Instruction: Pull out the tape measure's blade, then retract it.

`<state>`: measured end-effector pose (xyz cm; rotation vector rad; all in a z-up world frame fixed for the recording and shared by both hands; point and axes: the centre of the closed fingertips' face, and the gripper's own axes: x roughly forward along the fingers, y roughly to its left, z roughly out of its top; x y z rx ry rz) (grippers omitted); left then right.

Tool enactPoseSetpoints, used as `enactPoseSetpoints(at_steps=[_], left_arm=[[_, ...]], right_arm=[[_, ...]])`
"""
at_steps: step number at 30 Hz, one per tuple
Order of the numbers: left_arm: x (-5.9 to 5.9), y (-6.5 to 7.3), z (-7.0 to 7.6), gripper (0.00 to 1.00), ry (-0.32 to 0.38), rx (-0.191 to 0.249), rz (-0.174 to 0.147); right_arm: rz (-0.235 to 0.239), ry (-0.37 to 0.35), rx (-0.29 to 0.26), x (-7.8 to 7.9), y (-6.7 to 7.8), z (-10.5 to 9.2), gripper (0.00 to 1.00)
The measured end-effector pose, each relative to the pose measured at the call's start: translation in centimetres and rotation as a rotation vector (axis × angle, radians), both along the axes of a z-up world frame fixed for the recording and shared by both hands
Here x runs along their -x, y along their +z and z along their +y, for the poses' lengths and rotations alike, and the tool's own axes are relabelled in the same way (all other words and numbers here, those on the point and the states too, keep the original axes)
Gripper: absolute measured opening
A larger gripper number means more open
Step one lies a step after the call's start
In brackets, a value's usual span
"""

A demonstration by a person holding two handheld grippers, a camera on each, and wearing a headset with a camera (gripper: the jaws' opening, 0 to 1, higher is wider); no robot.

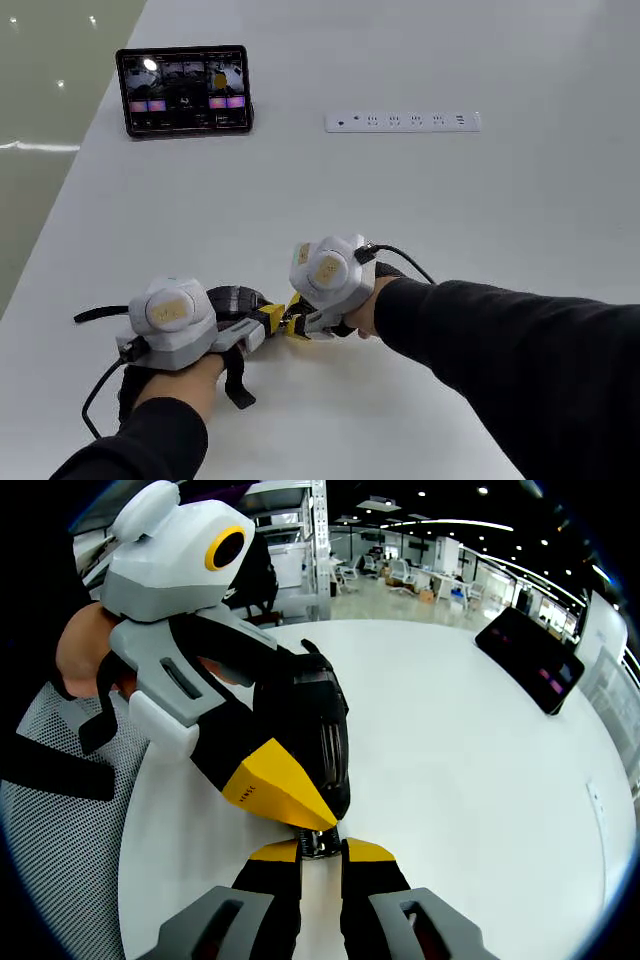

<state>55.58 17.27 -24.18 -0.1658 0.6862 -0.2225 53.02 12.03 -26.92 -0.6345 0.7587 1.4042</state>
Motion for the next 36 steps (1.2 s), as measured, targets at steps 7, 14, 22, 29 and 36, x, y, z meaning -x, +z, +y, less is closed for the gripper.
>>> enactPoseSetpoints(at_steps=[7, 14, 22, 29, 36], left_arm=[[-0.02, 0.0, 0.0, 0.64, -0.002, 0.0, 0.0], [-0.03, -0.01, 0.01, 0.64, -0.002, 0.001, 0.001], [-0.06, -0.02, 0.02, 0.64, -0.001, -0.002, -0.001], [-0.07, -0.01, 0.03, 0.65, -0.005, -0.009, 0.0], [-0.02, -0.02, 0.03, 0.65, 0.002, -0.022, 0.013]], right_arm=[[-0.001, -0.001, -0.003, -0.04, -0.03, 0.22, 0.11], [0.0, -0.003, -0.005, -0.11, -0.1, 0.34, 0.11], [-0.005, -0.015, -0.008, -0.06, -0.08, 0.43, 0.11], [-0.014, -0.012, -0.012, -0.04, 0.0, 0.49, 0.12], [-0.027, -0.01, -0.001, 0.06, 0.38, 0.56, 0.12]])
